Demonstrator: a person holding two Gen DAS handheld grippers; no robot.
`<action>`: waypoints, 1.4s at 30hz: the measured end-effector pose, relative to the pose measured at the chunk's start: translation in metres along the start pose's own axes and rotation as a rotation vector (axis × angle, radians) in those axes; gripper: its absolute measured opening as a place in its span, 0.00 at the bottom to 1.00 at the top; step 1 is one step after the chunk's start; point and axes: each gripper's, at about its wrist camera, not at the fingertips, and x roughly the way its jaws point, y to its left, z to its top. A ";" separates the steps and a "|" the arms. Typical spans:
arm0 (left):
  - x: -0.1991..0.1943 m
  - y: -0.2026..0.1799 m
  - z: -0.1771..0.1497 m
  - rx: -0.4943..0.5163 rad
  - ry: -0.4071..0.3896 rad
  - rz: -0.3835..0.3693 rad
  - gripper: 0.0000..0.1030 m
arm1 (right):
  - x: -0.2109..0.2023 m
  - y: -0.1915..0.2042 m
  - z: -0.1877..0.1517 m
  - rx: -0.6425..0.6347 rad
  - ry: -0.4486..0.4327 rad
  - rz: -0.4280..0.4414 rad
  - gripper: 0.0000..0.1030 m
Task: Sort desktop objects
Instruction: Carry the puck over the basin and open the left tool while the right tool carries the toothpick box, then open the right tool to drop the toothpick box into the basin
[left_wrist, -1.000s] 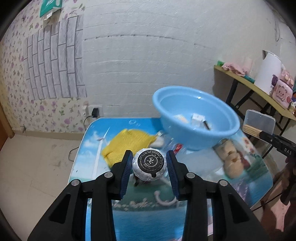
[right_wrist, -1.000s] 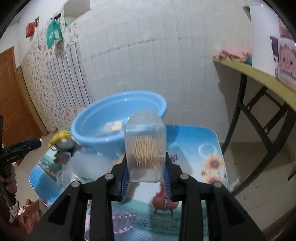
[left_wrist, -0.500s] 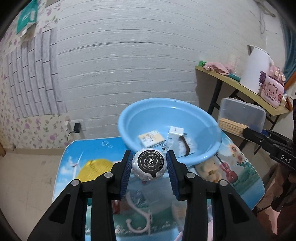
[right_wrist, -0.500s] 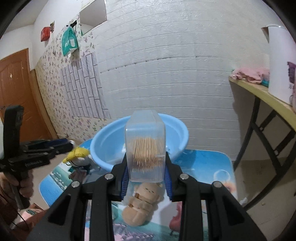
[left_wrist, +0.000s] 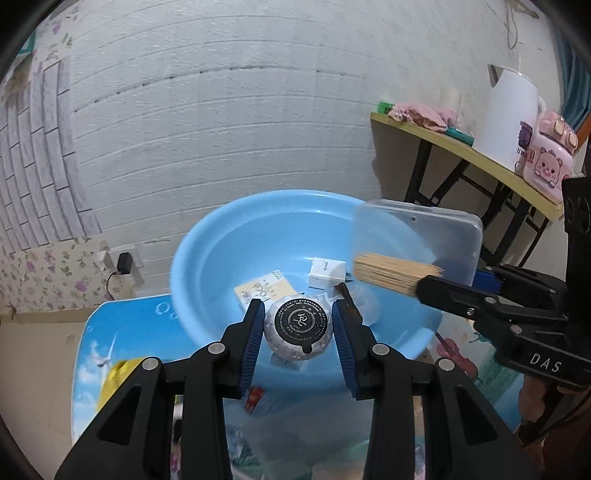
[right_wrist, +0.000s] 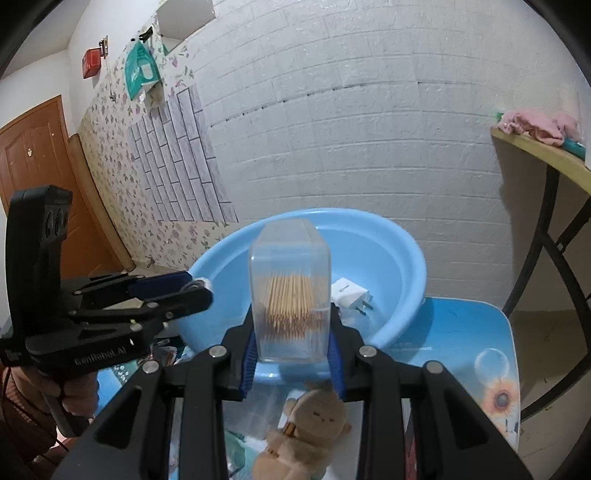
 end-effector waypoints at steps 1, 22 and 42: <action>0.004 -0.002 0.001 0.006 0.000 -0.002 0.35 | 0.002 -0.001 0.000 0.001 0.002 -0.002 0.30; 0.008 0.009 -0.010 -0.019 0.018 -0.007 0.62 | 0.033 0.007 -0.003 -0.019 0.079 -0.063 0.32; -0.037 0.034 -0.052 -0.165 0.095 0.083 0.83 | 0.000 0.038 -0.019 -0.053 0.080 -0.122 0.38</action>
